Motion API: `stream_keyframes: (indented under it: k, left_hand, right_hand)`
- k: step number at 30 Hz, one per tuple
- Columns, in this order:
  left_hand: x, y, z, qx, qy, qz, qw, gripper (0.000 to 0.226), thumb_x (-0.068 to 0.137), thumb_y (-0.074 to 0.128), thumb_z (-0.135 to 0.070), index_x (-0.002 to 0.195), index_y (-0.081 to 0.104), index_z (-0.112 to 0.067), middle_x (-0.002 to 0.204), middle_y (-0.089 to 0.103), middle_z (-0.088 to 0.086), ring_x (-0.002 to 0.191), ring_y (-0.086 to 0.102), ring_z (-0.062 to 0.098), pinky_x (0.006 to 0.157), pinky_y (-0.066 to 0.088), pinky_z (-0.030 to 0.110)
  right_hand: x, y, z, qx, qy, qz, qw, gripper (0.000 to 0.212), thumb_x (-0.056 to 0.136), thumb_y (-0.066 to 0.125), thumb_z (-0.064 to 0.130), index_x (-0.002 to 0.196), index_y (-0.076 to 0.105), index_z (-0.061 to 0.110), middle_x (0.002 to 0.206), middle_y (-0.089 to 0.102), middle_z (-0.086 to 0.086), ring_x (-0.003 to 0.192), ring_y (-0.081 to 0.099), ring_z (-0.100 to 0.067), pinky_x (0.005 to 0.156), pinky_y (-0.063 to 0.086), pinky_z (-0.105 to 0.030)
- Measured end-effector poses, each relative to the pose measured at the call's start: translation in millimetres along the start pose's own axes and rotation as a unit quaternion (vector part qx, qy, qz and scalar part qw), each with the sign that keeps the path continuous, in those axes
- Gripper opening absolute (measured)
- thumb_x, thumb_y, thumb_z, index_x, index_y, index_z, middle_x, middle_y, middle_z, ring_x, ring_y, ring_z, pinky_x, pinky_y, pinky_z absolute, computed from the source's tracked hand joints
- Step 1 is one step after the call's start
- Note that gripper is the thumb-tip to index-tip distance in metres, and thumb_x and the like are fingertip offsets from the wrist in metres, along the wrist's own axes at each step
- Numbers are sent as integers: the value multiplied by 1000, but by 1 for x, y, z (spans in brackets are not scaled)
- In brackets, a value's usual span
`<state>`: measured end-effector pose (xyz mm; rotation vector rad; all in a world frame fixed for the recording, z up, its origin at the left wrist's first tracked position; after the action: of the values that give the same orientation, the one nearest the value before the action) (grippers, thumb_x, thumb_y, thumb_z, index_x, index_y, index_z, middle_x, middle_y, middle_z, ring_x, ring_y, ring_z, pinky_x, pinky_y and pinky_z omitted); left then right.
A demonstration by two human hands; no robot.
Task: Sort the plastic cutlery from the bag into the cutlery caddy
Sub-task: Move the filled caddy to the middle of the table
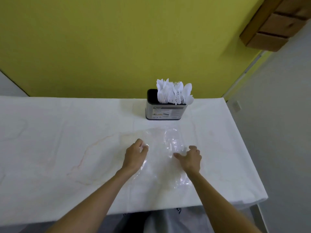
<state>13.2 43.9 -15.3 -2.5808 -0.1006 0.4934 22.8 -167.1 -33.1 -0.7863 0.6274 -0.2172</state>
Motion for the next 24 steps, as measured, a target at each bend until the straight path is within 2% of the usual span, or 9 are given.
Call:
stream_keyframes:
  k: [4, 6, 8, 11, 15, 18, 20, 22, 24]
  left_hand:
    - [-7, 16, -37, -111, -2, 157, 981, 26, 87, 58, -39, 74, 46, -20, 80, 56, -4, 73, 53, 16, 76, 51, 35]
    - [-8, 26, -51, -120, 5, 196, 973, 31, 83, 56, -51, 77, 53, -21, 91, 65, 1, 85, 59, 18, 88, 51, 41]
    - [-5, 41, -68, -134, 12, 211, 968, 34, 82, 51, -57, 80, 58, -24, 102, 66, 3, 96, 60, 18, 95, 47, 44]
    - [-1, 69, -101, -165, 29, 244, 955, 30, 85, 46, -56, 88, 53, -27, 116, 63, -9, 117, 54, 13, 100, 40, 35]
    - [-2, 114, -166, -179, 71, 272, 943, 34, 96, 41, -42, 121, 43, -20, 124, 53, -8, 114, 48, 8, 81, 35, 17]
    - [-5, 168, -223, -164, 112, 319, 927, 50, 92, 24, -50, 135, 37, -30, 141, 49, -8, 127, 39, 9, 89, 28, 23]
    - [-8, 205, -257, -175, 126, 341, 915, 46, 100, 17, -45, 138, 37, -28, 142, 50, -6, 129, 38, 10, 94, 25, 24]
    - [-12, 256, -292, -196, 116, 364, 903, 43, 103, 13, -36, 133, 43, -26, 138, 52, -4, 120, 43, 9, 85, 31, 14]
    - [-10, 311, -316, -222, 98, 390, 888, 38, 98, 22, -41, 122, 50, -30, 136, 55, 1, 108, 48, 11, 78, 32, 18]
  right_hand:
    - [5, 0, 3, -3, 7, 23, 1000, 46, 73, 82, 32, 108, 59, 12, 115, 54, -8, 112, 50, -26, 77, 47, -34]
    - [4, -11, 6, 54, -11, 21, 998, 32, 71, 82, 25, 87, 56, 13, 93, 60, -4, 85, 57, -23, 70, 49, -34]
    - [1, -33, 7, 113, -53, 13, 992, 32, 72, 82, 23, 77, 52, 12, 75, 56, 0, 69, 50, -18, 59, 41, -28]
    - [-3, -85, 5, 188, -112, 2, 976, 24, 77, 77, 26, 81, 58, 12, 76, 64, 4, 66, 54, -12, 56, 42, -21]
    - [11, -158, -14, 237, -161, -21, 958, 7, 88, 68, 24, 86, 63, 18, 87, 72, 5, 80, 65, -10, 60, 51, -22]
    - [31, -217, -40, 241, -172, -114, 948, 7, 88, 67, 20, 83, 64, 25, 79, 70, 11, 71, 62, 4, 65, 47, -16]
    - [46, -250, -61, 214, -171, -182, 944, 15, 85, 68, 17, 77, 61, 28, 73, 67, 14, 67, 58, 8, 65, 43, -12]
    - [71, -285, -93, 201, -154, -241, 937, 14, 83, 67, 16, 76, 61, 27, 70, 64, 13, 64, 55, 5, 66, 44, -19]
    - [102, -308, -130, 203, -131, -267, 933, 6, 84, 65, 18, 82, 62, 23, 73, 65, 11, 62, 54, 1, 67, 48, -28]
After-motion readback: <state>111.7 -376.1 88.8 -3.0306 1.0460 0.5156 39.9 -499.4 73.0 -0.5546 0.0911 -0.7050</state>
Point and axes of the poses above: each hand's wrist, its own x-axis towards the middle knuckle, its own y-axis out of the palm, z = x × y, the point moved 1 cm from there along x, towards the middle knuckle
